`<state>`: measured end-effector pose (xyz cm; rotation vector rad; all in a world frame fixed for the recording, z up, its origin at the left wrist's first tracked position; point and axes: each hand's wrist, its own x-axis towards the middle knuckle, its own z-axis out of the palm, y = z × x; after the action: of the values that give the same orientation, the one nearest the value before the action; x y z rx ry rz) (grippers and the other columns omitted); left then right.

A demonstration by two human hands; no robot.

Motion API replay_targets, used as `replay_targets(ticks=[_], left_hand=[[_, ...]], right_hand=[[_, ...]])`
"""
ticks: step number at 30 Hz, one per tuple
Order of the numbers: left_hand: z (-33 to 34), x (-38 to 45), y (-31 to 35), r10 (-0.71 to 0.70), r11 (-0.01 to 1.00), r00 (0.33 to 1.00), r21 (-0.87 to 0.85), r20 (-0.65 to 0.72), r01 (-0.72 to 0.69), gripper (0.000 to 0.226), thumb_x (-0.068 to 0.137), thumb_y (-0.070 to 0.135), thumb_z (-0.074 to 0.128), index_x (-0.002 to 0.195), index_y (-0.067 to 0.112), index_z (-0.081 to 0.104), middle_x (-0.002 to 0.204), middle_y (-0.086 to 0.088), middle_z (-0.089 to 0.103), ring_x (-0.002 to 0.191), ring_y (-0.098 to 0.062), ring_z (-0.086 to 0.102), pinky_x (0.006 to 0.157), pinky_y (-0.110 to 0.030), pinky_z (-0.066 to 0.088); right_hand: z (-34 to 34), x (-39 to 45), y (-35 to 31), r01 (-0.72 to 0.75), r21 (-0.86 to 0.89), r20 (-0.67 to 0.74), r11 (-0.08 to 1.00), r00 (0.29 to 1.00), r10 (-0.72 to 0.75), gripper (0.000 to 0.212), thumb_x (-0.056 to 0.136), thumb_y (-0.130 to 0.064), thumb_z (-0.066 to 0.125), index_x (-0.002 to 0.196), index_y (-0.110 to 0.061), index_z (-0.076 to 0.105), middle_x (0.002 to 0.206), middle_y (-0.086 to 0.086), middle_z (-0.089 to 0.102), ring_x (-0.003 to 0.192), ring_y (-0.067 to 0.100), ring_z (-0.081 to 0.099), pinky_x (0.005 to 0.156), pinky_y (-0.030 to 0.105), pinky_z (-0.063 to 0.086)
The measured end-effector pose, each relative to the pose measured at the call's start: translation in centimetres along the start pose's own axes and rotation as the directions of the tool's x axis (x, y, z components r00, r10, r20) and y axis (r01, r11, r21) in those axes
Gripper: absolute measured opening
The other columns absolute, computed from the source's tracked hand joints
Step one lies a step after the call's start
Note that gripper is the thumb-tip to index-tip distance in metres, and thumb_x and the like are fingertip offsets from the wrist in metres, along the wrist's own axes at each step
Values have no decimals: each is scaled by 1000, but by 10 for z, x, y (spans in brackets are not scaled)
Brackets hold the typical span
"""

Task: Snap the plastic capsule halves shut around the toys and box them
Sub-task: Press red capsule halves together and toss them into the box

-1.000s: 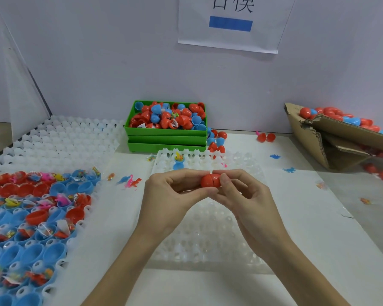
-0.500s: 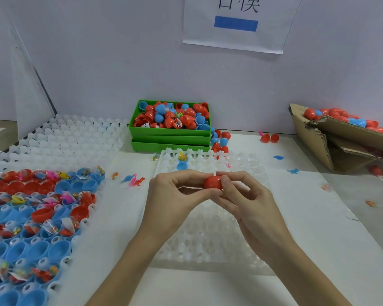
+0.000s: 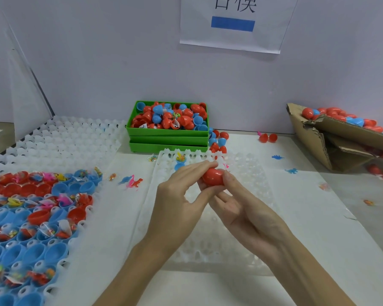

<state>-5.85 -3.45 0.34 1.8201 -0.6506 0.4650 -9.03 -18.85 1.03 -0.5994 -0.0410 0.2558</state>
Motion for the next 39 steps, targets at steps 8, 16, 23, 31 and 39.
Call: replay_targets(ticks=[8,16,23,31,39], left_hand=[[-6,6,1,79,996,990,-57,119,-73,46,95,20,71,140,18,64,143,15,62,143,-9,48,118,-23,38],[8,-2,3,-63,936,997,-344,49,76,37,91,19,77,128,22,70,133,12,69,134,-16,58,110,-34,50],[11,-4,0,-34,935,999,-352,36,45,32,95,10,72,127,15,70,130,6,71,133,-22,60,110,-36,50],[13,-6,1,8,957,1000,-289,28,1,23,100,18,66,122,15,72,122,8,73,124,-18,66,102,-30,54],[25,-9,-10,-50,993,995,-108,-85,41,23,105,1,56,105,9,77,114,6,76,114,-11,70,96,-23,54]], right_hand=[[3,1,-4,51,-173,71,984,997,-39,49,94,-31,75,133,-4,67,143,18,61,134,28,59,102,37,54],[3,3,7,83,-77,101,994,992,-75,44,91,-26,77,128,-3,71,139,18,64,126,30,65,99,34,55],[1,3,9,120,-110,103,987,989,-109,40,93,-27,76,127,-6,71,133,14,67,127,30,64,101,34,53],[-4,1,8,114,-134,56,984,993,-107,43,78,-21,89,116,-5,76,118,12,74,115,24,71,95,32,58],[-11,7,20,18,-21,-137,1000,990,-20,26,105,-10,56,117,6,73,127,19,70,122,25,68,105,38,53]])
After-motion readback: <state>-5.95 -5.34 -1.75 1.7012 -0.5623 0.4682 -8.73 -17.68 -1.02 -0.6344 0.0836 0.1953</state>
